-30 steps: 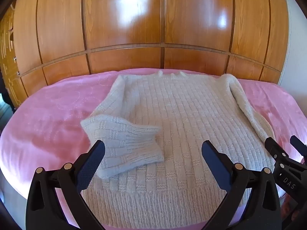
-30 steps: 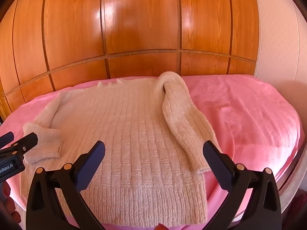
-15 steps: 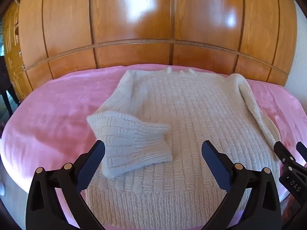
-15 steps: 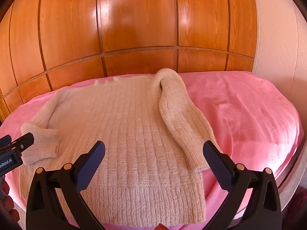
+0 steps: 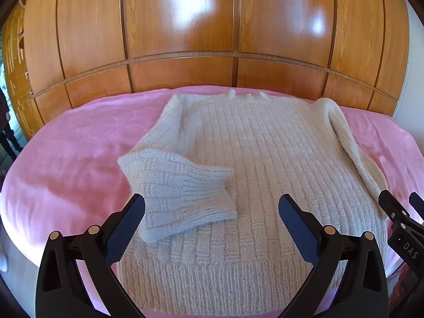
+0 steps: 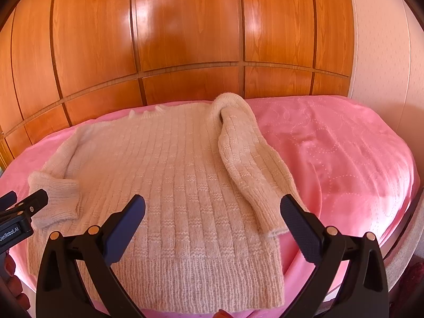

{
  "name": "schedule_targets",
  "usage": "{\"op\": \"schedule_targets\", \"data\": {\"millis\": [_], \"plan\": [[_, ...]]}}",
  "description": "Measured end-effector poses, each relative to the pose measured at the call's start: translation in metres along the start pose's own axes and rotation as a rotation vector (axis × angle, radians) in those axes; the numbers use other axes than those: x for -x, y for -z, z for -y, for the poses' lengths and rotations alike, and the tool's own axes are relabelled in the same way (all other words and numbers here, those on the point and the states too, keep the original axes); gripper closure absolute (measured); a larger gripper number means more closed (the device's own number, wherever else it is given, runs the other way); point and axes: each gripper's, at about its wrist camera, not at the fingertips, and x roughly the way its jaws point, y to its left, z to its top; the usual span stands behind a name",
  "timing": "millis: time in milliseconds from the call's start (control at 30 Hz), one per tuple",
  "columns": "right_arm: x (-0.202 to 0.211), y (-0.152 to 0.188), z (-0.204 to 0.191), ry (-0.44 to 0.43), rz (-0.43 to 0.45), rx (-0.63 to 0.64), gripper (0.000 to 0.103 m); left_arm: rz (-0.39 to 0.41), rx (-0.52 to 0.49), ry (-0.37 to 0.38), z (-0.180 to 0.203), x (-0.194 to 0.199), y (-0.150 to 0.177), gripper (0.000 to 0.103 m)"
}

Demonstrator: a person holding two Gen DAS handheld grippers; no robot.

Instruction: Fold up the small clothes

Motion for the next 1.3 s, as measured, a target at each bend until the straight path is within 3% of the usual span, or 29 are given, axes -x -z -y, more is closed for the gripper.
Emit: {"op": "schedule_targets", "data": {"millis": [967,1300], "plan": [[-0.012,-0.005,-0.005,0.023,-0.015,0.025,0.002,-0.101,0.007,-0.060,-0.008,-0.025,0.005,0.003],[-0.020,-0.002,-0.004,0.035,-0.033,0.027,0.002,-0.100,-0.036,-0.008,-0.010,-0.034,0.004,0.003]]}}
